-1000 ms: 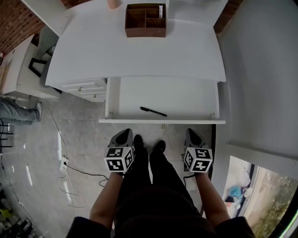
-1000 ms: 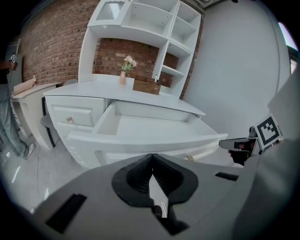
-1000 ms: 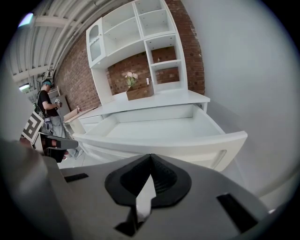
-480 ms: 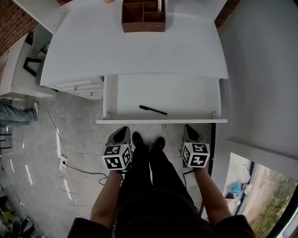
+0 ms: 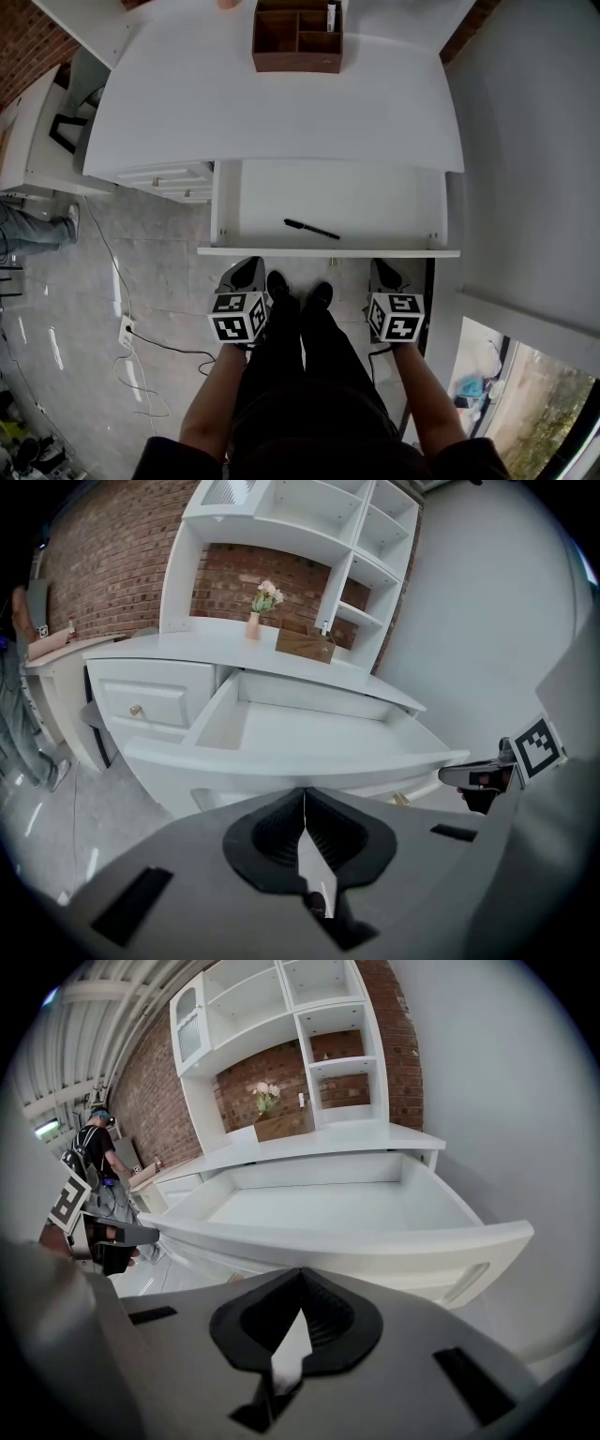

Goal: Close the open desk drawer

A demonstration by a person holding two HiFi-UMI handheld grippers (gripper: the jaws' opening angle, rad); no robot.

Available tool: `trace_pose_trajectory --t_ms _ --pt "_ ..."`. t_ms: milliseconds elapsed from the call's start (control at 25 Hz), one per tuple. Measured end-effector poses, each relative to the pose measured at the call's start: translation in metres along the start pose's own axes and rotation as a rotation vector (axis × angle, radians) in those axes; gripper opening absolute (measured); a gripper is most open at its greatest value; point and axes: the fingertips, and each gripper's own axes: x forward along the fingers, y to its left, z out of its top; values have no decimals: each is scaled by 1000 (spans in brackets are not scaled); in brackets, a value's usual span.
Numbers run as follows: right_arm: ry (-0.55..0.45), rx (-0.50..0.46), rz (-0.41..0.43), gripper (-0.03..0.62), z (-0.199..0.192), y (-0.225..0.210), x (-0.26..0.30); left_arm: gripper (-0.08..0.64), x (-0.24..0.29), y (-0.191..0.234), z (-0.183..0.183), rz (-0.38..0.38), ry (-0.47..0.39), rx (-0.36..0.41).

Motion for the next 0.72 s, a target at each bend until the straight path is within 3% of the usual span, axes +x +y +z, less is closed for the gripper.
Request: trace_pose_trajectory --t_ms 720 --pt "-8 2 -33 5 51 -17 42 11 43 11 52 0 5 -1"
